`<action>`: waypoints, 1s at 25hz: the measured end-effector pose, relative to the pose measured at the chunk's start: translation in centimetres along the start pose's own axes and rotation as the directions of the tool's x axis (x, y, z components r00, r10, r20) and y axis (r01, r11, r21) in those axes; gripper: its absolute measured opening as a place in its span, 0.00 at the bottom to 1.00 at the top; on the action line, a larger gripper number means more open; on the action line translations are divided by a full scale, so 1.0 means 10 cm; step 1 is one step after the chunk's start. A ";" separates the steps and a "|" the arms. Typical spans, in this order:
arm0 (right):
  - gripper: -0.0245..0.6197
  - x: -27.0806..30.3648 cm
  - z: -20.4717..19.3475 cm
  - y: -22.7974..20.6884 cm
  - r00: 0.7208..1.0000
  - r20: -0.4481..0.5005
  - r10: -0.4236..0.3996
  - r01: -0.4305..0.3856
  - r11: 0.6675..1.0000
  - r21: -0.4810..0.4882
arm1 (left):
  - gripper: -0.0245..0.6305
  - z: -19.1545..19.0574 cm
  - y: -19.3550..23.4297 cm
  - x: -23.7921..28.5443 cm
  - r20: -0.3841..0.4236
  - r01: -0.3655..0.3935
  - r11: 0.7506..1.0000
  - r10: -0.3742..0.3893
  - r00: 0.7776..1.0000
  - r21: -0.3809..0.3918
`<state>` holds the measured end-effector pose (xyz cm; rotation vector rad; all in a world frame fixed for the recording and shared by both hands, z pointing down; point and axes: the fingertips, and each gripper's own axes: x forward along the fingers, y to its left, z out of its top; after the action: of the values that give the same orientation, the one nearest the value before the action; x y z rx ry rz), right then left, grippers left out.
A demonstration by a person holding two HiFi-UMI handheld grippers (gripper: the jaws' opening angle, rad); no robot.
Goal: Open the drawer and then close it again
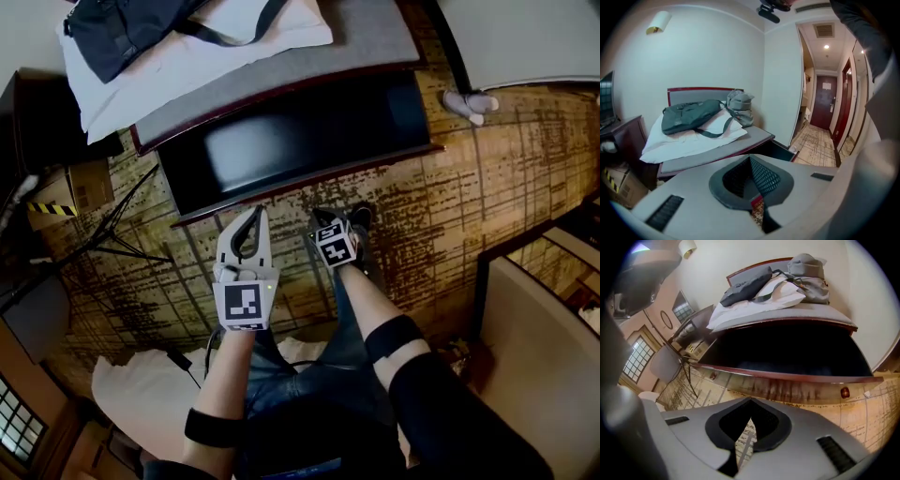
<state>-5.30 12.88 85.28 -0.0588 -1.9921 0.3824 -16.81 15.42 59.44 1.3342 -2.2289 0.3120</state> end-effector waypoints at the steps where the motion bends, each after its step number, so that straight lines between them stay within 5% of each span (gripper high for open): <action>1: 0.04 0.11 -0.07 -0.05 1.000 -0.003 -0.011 0.011 1.000 0.007 | 0.04 -0.09 0.00 0.06 -0.002 -0.002 1.000 0.002 1.000 -0.007; 9: 0.04 0.80 -0.34 -0.38 0.998 0.004 -0.062 0.062 0.997 0.046 | 0.04 -0.69 0.18 0.54 -0.016 -0.014 1.000 0.014 1.000 -0.019; 25: 0.04 1.13 0.09 -0.60 0.982 0.135 -0.130 0.123 0.991 0.058 | 0.04 -0.99 0.37 0.78 -0.037 -0.033 0.998 0.032 0.999 -0.044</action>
<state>-10.34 9.38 96.57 0.1286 -2.1091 0.3612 -19.91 15.82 72.17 1.2604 -2.2164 0.2949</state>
